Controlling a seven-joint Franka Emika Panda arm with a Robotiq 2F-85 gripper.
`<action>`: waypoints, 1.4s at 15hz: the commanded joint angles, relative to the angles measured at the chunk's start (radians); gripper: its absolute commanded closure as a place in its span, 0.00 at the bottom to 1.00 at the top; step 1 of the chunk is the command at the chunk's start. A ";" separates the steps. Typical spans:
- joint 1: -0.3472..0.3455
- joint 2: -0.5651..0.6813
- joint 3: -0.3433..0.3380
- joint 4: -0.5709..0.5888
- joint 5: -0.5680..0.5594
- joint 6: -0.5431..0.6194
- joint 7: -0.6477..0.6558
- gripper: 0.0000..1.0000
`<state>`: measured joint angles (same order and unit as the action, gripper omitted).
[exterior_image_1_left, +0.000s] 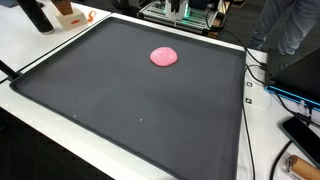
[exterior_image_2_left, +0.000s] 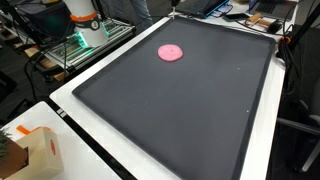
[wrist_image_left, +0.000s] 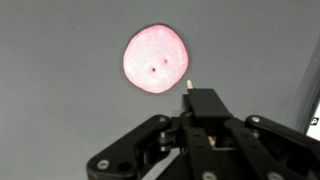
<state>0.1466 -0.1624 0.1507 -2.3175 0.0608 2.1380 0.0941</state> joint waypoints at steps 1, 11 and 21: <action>-0.007 0.019 -0.059 0.023 0.173 -0.033 -0.150 0.97; -0.146 0.162 -0.246 0.055 0.588 -0.205 -0.651 0.97; -0.279 0.326 -0.264 0.060 0.752 -0.212 -0.864 0.97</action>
<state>-0.1018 0.1173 -0.1139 -2.2700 0.7693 1.9419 -0.7210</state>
